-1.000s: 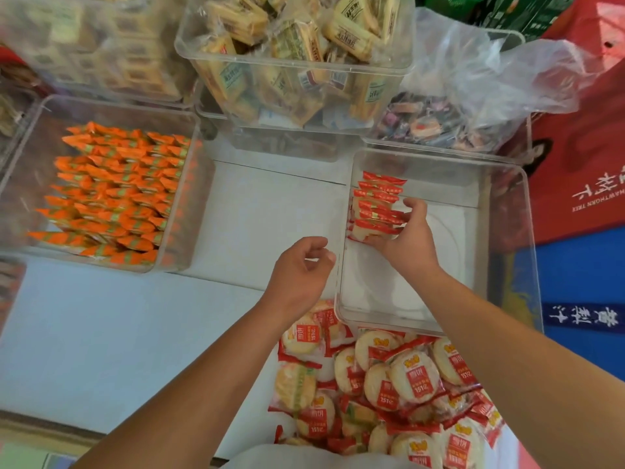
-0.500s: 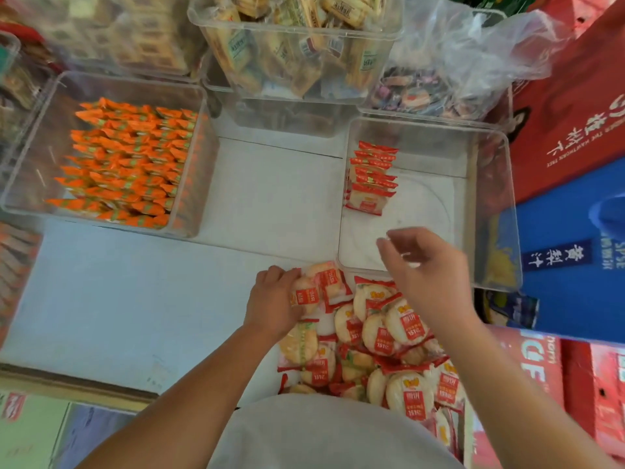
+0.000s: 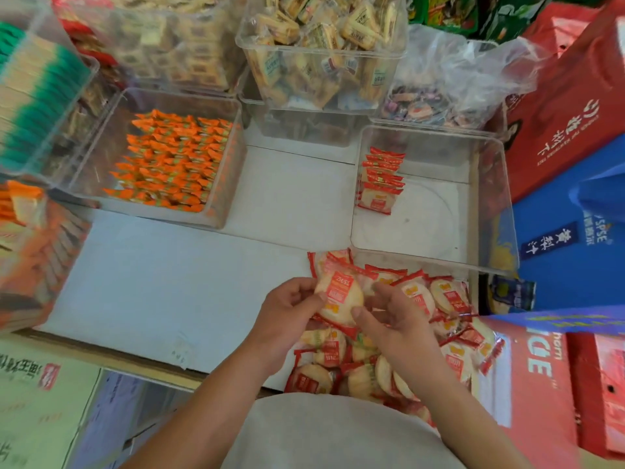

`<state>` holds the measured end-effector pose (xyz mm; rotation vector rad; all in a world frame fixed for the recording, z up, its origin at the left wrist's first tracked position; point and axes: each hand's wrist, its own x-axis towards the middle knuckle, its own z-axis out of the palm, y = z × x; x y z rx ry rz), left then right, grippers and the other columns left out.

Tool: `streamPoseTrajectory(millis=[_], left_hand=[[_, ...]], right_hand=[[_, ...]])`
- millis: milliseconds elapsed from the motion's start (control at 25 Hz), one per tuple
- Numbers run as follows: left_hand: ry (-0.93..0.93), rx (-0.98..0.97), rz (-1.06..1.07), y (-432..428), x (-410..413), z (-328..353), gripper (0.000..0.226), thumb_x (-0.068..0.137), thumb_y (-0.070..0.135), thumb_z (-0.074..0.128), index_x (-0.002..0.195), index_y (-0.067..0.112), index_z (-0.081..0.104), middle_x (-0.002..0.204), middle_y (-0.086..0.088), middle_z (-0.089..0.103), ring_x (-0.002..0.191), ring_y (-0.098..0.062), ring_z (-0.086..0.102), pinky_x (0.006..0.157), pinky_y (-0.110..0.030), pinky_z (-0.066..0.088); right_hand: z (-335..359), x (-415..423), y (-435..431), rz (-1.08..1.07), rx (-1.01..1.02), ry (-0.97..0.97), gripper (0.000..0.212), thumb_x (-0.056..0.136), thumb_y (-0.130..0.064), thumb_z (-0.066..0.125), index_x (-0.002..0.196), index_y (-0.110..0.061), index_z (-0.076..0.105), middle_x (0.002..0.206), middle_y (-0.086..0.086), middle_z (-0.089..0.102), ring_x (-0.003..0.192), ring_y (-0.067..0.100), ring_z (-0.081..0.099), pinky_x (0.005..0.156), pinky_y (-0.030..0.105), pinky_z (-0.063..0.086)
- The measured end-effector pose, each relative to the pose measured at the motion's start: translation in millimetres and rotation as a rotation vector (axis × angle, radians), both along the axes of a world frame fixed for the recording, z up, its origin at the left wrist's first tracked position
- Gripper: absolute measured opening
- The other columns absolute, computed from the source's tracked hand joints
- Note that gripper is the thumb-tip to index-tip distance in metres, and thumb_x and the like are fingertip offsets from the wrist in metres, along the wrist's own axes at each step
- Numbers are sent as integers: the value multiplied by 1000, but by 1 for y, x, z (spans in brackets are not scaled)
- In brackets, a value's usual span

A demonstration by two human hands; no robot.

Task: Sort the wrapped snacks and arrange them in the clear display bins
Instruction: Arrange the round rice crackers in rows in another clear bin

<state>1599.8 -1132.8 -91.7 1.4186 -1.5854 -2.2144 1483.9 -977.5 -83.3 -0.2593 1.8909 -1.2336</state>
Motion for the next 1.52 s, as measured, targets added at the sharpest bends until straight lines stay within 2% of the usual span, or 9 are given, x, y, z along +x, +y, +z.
streamPoseTrajectory(millis=[120, 280, 440, 640, 760, 960, 1160, 1320, 1520], left_hand=[[54, -10, -70, 25, 16, 15, 24, 98, 9, 66, 113, 23, 77, 105, -3, 78, 98, -23, 75, 84, -41, 63], [-35, -318, -266, 35, 38, 12, 36, 92, 19, 75, 122, 39, 72, 104, 15, 74, 90, -1, 69, 82, -19, 57], [29, -275, -336, 40, 41, 9, 38, 88, 28, 80, 121, 44, 68, 113, 21, 72, 102, 1, 67, 89, -22, 57], [-207, -356, -264, 37, 61, -51, 24, 97, 26, 68, 121, 26, 67, 118, 8, 70, 106, -7, 66, 95, -30, 56], [-480, -489, -573, 47, 88, -94, 62, 84, 34, 79, 140, 28, 52, 129, 3, 57, 118, -14, 57, 97, -28, 49], [-512, -682, -704, 69, 97, -129, 96, 65, 47, 91, 145, 40, 39, 131, 7, 56, 118, -19, 53, 99, -39, 52], [-440, -725, -692, 62, 100, -115, 44, 81, 40, 82, 117, 31, 59, 112, 8, 60, 105, -17, 60, 87, -33, 54], [-217, -439, -257, 52, 101, -62, 25, 83, 35, 85, 95, 26, 65, 86, 2, 67, 75, -19, 67, 69, -34, 58], [72, -23, 15, 59, 89, 3, 31, 90, 15, 78, 117, 13, 63, 106, -6, 78, 95, -21, 77, 80, -37, 64]], right_hand=[[9, 9, 3, -89, -68, -113, 43, 90, -25, 80, 129, -24, 63, 110, -7, 76, 104, 14, 73, 80, 27, 59], [7, 12, 27, 191, 88, 363, 92, 80, -27, 88, 154, -40, 35, 138, -23, 48, 126, -3, 51, 99, 22, 48], [3, 20, 43, 484, 204, 490, 54, 80, -42, 85, 130, -42, 64, 122, -25, 66, 115, -2, 60, 98, 27, 53], [0, 33, 67, 80, 250, 235, 30, 79, -32, 88, 97, -30, 64, 89, -11, 68, 79, 6, 65, 66, 21, 51], [-6, 46, 82, -178, 182, 64, 34, 79, -21, 88, 100, -24, 62, 92, -4, 76, 80, 14, 74, 71, 32, 62], [-6, 63, 96, -281, 73, -70, 49, 85, -15, 83, 122, -37, 59, 105, -3, 78, 91, 14, 76, 77, 33, 61], [3, 64, 95, -283, 28, -72, 19, 94, -16, 74, 102, -30, 65, 92, 2, 77, 84, 16, 74, 75, 30, 58], [1, 68, 91, -250, 33, -32, 17, 93, -17, 73, 95, -12, 57, 78, 7, 60, 74, 19, 54, 68, 34, 48], [10, 78, 77, -219, -45, -94, 28, 99, -15, 68, 116, -33, 55, 91, -11, 79, 82, 7, 76, 62, 15, 55]])
